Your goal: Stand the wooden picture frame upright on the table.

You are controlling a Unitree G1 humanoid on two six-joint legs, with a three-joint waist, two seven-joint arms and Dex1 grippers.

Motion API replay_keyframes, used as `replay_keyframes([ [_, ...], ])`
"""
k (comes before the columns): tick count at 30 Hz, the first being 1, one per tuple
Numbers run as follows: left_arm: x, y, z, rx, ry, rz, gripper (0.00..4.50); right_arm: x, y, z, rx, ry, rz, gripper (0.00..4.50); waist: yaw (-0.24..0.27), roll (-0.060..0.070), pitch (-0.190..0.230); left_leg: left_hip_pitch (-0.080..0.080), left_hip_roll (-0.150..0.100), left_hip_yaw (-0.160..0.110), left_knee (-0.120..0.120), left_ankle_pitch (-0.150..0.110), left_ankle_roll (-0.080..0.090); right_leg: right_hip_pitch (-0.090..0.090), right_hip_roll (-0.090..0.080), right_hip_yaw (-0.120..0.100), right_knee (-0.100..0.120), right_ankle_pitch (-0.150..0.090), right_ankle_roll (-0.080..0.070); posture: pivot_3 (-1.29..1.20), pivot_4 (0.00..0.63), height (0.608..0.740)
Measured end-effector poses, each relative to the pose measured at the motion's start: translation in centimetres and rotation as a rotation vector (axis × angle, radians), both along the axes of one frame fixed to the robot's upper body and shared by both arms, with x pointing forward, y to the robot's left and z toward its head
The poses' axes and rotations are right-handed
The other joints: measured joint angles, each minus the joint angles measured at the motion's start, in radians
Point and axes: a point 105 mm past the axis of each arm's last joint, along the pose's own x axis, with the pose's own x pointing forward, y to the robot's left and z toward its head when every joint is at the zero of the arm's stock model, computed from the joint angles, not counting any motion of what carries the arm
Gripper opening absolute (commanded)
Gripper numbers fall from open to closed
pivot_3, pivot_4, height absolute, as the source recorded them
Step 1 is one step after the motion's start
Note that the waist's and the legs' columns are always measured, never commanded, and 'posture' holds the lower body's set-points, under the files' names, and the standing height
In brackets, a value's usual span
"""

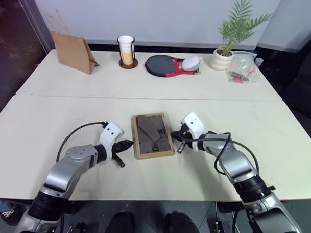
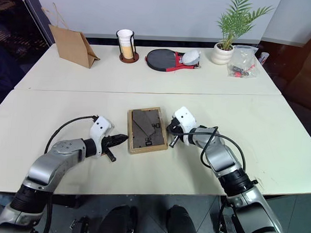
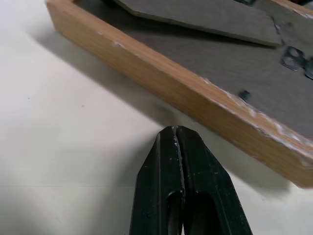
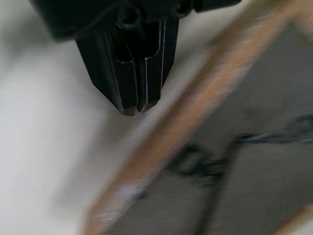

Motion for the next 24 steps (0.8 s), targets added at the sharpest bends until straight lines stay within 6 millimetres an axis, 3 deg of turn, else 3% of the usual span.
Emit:
replay_keyframes([
  [7, -1.6, 1.4, 0.0, 0.039, 0.038, 0.006, 0.0, -2.3, 1.5, -0.4, 0.008, 0.061, 0.055, 0.07, -0.001, 0.0, -0.001, 0.001, 0.001, 0.0, 0.0, 0.0, 0.0, 0.001, 0.0, 0.0, 0.0, 0.0, 0.0, 0.0, 0.15, 0.74],
  [12, -1.8, 1.6, 0.0, 0.024, 0.058, 0.002, 0.0, -2.5, 1.6, -0.4, -0.011, 0.054, 0.065, 0.07, 0.001, 0.0, -0.001, 0.002, 0.001, 0.0, 0.0, 0.0, 0.0, 0.002, 0.0, 0.0, 0.0, 0.0, -0.001, 0.0, 0.15, 0.74],
  [15, -2.6, 2.0, 0.1, -0.017, 0.105, -0.023, 0.83, -3.0, 0.2, -0.2, -0.031, 0.061, 0.062, 0.0, 0.005, 0.0, -0.001, 0.001, 0.001, -0.001, 0.0, 0.0, 0.0, 0.001, 0.0, -0.001, -0.001, 0.0, -0.001, 0.0, 0.15, 0.74],
  [19, -3.2, 4.2, 1.4, -0.035, 0.151, -0.056, 2.79, -2.8, -3.2, 1.0, -0.058, 0.075, 0.009, 0.0, 0.006, 0.0, -0.001, 0.0, 0.0, -0.001, 0.001, 0.0, 0.0, 0.001, -0.001, -0.002, -0.001, 0.0, -0.001, 0.0, 0.15, 0.74],
  [22, -2.7, 5.0, 3.3, -0.14, 0.193, -0.069, 4.36, -3.1, -3.7, 2.4, -0.034, 0.063, 0.033, 0.0, 0.005, 0.0, -0.001, 0.001, 0.0, -0.002, 0.001, 0.0, 0.0, 0.002, -0.001, -0.002, -0.001, 0.0, -0.001, 0.0, 0.15, 0.74],
  [24, -2.4, 4.9, 4.0, -0.232, 0.25, -0.076, 4.45, -3.5, -3.2, 2.7, -0.017, 0.063, 0.077, 0.0, 0.004, 0.0, -0.001, 0.001, -0.001, -0.002, 0.001, 0.0, 0.0, 0.002, 0.0, -0.002, -0.001, 0.0, -0.001, 0.0, 0.15, 0.74],
])
